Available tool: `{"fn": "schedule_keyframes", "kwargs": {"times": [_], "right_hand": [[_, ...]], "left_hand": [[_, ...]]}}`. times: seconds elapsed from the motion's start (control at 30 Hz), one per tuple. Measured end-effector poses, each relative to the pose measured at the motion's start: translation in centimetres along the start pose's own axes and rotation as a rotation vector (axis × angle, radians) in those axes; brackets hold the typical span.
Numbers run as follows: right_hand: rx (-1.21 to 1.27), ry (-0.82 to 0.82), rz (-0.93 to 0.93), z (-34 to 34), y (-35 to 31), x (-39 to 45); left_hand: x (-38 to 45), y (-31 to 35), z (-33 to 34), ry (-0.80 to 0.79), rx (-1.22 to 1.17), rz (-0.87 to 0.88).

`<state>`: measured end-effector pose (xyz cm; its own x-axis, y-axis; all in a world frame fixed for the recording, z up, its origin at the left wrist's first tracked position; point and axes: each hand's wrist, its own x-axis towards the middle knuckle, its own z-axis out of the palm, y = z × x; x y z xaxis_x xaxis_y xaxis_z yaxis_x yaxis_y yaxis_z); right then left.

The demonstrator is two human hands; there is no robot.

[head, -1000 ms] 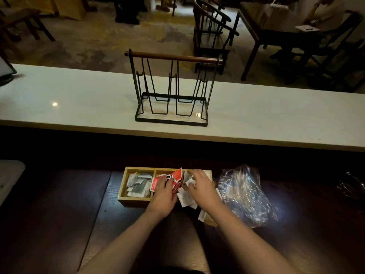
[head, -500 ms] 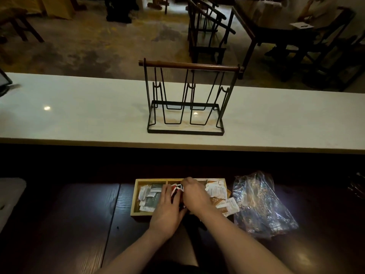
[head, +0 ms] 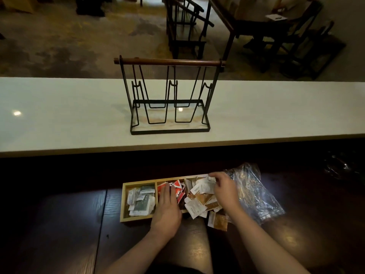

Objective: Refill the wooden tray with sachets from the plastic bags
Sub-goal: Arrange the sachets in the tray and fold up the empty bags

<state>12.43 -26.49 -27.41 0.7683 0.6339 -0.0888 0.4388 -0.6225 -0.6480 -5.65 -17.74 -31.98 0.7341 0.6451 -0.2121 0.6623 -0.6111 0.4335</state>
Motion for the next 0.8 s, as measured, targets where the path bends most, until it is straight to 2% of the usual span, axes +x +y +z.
{"fn": "schedule_keyframes", "kwargs": {"times": [0.1,0.17,0.3,0.37,0.57,0.7,0.8], "right_hand": [[-0.010,-0.036,0.041,-1.5,1.9,-0.4],[-0.018,-0.123,0.035,-2.0,2.9,-1.0],[0.019,-0.327,0.013,-2.2,4.2,-2.5],[0.044,-0.379,0.019,-1.5,4.3,-2.9],[0.059,-0.300,-0.010,0.1,4.2,-2.9],[-0.047,-0.350,-0.038,0.6,4.2,-2.4],[-0.094,-0.332,-0.094,0.9,4.7,-2.1]], "left_hand": [[0.1,0.7,0.2,0.014,0.030,-0.036],[0.0,0.7,0.2,0.029,0.089,-0.017],[-0.1,0.6,-0.2,-0.001,0.201,0.130],[-0.1,1.0,-0.4,0.008,0.257,0.217],[0.8,4.1,-0.2,0.086,0.430,0.371],[3.0,5.8,0.4,-0.042,0.443,0.321],[4.3,6.4,1.1,-0.081,0.484,0.287]]}}
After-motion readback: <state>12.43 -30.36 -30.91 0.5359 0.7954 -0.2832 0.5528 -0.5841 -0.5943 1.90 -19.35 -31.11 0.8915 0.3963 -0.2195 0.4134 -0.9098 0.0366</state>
